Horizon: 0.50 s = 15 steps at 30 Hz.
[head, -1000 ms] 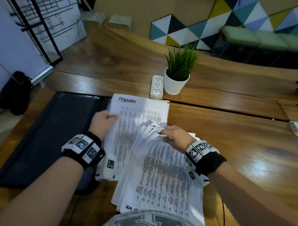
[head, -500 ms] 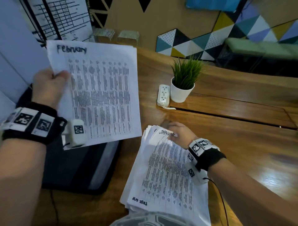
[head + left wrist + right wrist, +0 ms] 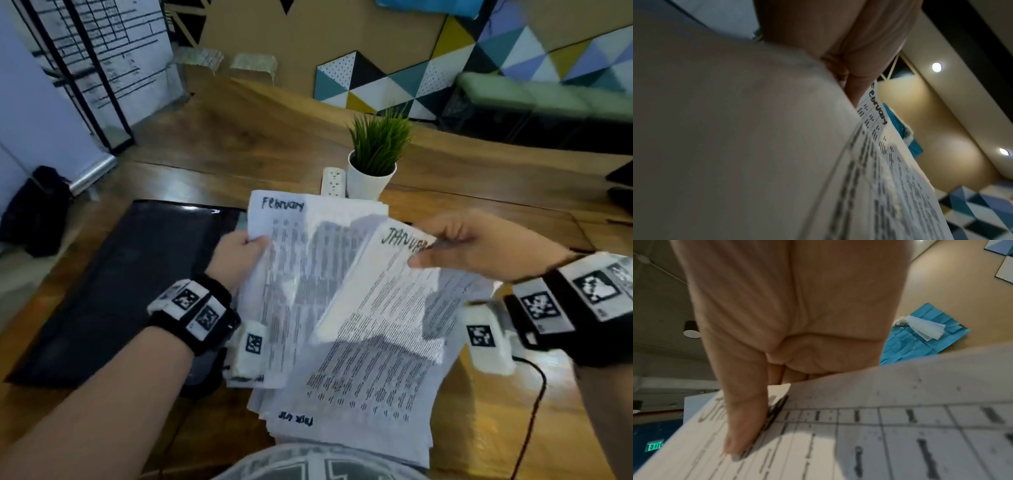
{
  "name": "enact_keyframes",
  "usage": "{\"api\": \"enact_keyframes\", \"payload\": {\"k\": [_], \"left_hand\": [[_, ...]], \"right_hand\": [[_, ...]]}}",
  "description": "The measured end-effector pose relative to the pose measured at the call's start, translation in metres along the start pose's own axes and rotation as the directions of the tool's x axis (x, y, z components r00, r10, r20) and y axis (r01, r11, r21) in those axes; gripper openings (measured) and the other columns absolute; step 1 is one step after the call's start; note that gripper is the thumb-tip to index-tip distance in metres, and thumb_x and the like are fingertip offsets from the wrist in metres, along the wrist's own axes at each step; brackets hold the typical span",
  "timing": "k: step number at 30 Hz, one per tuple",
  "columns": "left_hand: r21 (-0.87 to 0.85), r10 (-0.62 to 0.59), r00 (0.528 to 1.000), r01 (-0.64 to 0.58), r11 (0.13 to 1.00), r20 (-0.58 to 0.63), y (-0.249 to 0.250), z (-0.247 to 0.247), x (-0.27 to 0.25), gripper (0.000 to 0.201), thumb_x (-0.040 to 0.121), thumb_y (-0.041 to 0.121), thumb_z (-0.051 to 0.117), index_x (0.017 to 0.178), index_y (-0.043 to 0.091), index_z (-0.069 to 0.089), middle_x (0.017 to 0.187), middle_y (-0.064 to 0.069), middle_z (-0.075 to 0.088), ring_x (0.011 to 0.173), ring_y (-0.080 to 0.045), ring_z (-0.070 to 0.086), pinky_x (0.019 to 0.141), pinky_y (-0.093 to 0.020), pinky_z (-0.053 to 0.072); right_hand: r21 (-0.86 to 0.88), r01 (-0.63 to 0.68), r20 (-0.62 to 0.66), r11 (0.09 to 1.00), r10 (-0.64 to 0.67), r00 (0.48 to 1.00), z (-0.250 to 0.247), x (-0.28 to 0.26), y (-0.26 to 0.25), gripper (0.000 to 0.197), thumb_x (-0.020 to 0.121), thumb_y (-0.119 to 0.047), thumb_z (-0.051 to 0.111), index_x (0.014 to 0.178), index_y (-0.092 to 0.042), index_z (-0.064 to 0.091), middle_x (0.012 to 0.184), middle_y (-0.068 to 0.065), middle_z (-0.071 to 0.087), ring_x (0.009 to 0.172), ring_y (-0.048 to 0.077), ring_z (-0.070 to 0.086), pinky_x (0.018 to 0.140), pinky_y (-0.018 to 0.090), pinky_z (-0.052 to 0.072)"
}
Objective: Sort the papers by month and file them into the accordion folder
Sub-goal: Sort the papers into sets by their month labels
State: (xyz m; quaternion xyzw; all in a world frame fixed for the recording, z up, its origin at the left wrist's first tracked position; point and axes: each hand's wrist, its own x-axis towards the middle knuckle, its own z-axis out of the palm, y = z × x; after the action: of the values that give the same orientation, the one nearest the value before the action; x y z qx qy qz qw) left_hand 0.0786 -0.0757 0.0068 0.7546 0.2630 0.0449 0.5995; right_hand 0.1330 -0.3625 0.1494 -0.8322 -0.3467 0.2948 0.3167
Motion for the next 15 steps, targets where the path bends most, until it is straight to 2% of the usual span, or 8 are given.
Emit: {"api": "enact_keyframes", "payload": {"k": [2,3,6,7,9,12,14,15], "left_hand": [[-0.035,-0.048,0.993,0.052,0.998,0.106,-0.015,0.020,-0.004,0.013,0.091,0.012,0.057,0.087,0.006,0.067,0.092,-0.016,0.066,0.084,-0.027,0.061,0.077,-0.038,0.048],[-0.063,-0.076,0.984,0.087,0.994,0.163,-0.022,0.028,-0.008,0.013,0.093,0.008,0.055,0.090,0.003,0.065,0.095,-0.018,0.065,0.086,-0.027,0.060,0.078,-0.038,0.046],[-0.111,-0.107,0.947,0.147,0.983,0.304,-0.045,0.048,-0.016,0.019,0.095,0.001,0.048,0.107,-0.006,0.062,0.109,-0.027,0.063,0.098,-0.033,0.060,0.093,-0.047,0.045],[-0.114,-0.113,0.939,0.157,0.981,0.326,-0.050,0.052,-0.018,0.022,0.095,0.000,0.047,0.111,-0.008,0.060,0.112,-0.027,0.063,0.103,-0.034,0.060,0.097,-0.048,0.043],[-0.114,-0.120,0.928,0.170,0.979,0.353,-0.056,0.058,-0.021,0.025,0.096,-0.003,0.043,0.117,-0.008,0.056,0.115,-0.023,0.062,0.108,-0.033,0.058,0.100,-0.048,0.042],[-0.129,-0.124,0.929,0.179,0.975,0.348,-0.055,0.064,-0.021,0.027,0.098,0.000,0.040,0.123,0.000,0.050,0.113,-0.015,0.063,0.101,-0.026,0.060,0.092,-0.038,0.047],[-0.109,-0.134,0.934,0.179,0.978,0.330,-0.055,0.065,-0.018,0.024,0.099,0.005,0.040,0.121,0.003,0.050,0.108,-0.009,0.064,0.093,-0.018,0.062,0.083,-0.029,0.049],[-0.089,-0.146,0.935,0.184,0.979,0.324,-0.055,0.065,-0.017,0.026,0.100,0.007,0.040,0.123,0.001,0.051,0.111,-0.009,0.064,0.096,-0.018,0.062,0.085,-0.029,0.049]], "right_hand": [[0.033,-0.026,-0.020,0.999,0.027,0.999,-0.007,0.014,0.001,0.016,0.078,-0.014,0.067,0.091,-0.024,0.066,0.090,-0.010,0.073,0.083,0.004,0.067,0.076,0.020,0.051],[0.005,-0.068,-0.028,0.998,0.068,0.997,-0.007,0.024,0.007,0.016,0.079,-0.012,0.068,0.088,-0.024,0.065,0.087,-0.009,0.072,0.080,0.003,0.067,0.075,0.019,0.049],[-0.260,-0.256,-0.010,0.931,0.263,0.965,0.011,0.061,0.040,0.012,0.083,-0.018,0.066,0.089,-0.026,0.060,0.101,-0.008,0.066,0.098,0.015,0.061,0.089,0.034,0.046],[-0.320,-0.290,0.014,0.902,0.311,0.950,0.023,0.071,0.054,0.012,0.084,-0.018,0.063,0.091,-0.026,0.057,0.105,-0.006,0.063,0.101,0.017,0.059,0.089,0.034,0.045],[-0.354,-0.350,0.018,0.867,0.381,0.924,0.049,0.086,0.079,0.016,0.088,-0.017,0.058,0.103,-0.021,0.055,0.110,-0.002,0.060,0.093,0.016,0.060,0.074,0.024,0.047],[-0.267,-0.440,-0.060,0.857,0.441,0.895,0.074,0.097,0.096,0.029,0.089,-0.016,0.057,0.117,-0.018,0.049,0.110,0.003,0.059,0.057,0.009,0.053,0.042,0.015,0.038],[-0.214,-0.437,-0.109,0.874,0.423,0.899,0.080,0.105,0.100,0.028,0.088,-0.017,0.059,0.114,-0.018,0.049,0.106,0.003,0.058,0.050,0.008,0.049,0.037,0.013,0.036],[-0.198,-0.429,-0.130,0.882,0.410,0.903,0.082,0.108,0.100,0.024,0.088,-0.018,0.060,0.109,-0.019,0.050,0.104,0.003,0.058,0.049,0.009,0.050,0.036,0.013,0.037]]}}
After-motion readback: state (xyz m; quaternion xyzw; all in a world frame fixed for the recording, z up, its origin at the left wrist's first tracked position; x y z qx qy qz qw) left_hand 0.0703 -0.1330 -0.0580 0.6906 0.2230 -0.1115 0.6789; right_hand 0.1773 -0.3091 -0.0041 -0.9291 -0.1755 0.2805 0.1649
